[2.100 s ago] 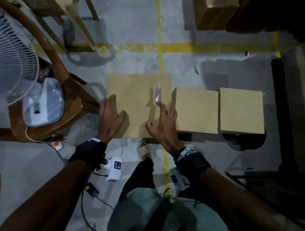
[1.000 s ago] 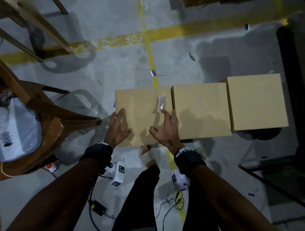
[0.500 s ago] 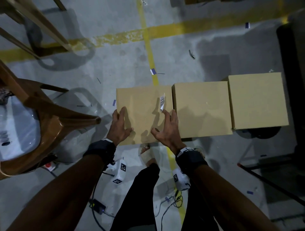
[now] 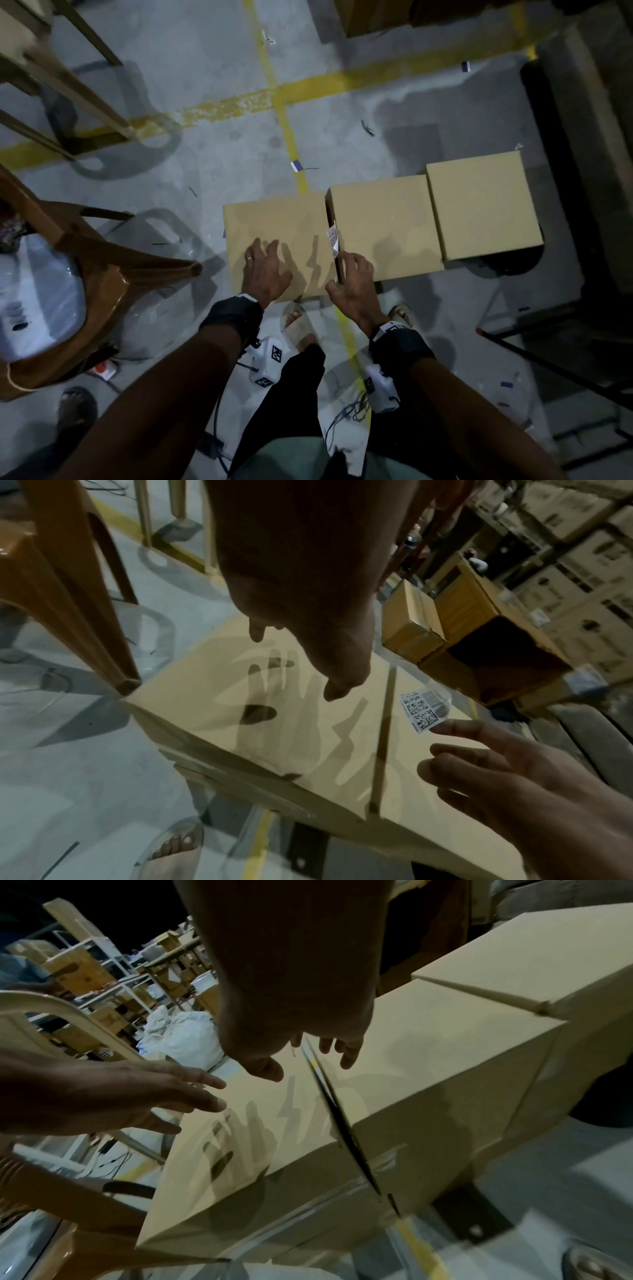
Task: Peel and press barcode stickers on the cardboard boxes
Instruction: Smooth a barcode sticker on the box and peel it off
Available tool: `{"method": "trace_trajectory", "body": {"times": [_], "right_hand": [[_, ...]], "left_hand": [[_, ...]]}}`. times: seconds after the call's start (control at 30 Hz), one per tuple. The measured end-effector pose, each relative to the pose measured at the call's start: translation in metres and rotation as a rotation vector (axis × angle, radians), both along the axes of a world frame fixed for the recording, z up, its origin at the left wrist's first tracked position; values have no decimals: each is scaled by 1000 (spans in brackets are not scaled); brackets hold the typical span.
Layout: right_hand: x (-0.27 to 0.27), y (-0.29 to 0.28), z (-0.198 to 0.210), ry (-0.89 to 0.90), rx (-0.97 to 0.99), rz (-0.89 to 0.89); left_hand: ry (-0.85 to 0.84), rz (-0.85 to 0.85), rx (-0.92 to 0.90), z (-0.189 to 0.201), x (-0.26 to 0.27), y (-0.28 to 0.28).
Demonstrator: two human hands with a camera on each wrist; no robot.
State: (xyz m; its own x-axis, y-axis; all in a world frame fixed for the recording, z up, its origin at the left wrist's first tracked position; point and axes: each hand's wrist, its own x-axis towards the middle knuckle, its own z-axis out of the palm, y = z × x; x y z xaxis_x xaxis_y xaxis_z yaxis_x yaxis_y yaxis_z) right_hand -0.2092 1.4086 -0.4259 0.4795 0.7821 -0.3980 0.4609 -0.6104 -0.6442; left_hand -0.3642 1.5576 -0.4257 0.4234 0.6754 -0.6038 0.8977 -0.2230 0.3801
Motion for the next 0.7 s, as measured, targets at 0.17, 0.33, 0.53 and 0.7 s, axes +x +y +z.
{"method": "trace_trajectory", "body": {"times": [0.17, 0.33, 0.53, 0.7], "right_hand": [[37, -28, 24, -20, 24, -183], [96, -59, 39, -29, 24, -334], [183, -103, 29, 27, 40, -550], [266, -136, 27, 31, 83, -693]], "left_hand": [[-94, -173, -57, 24, 54, -20], [-168, -361, -63, 42, 129, -40], [-202, -503, -40, 58, 241, -66], [-234, -608, -51, 62, 338, -94]]}}
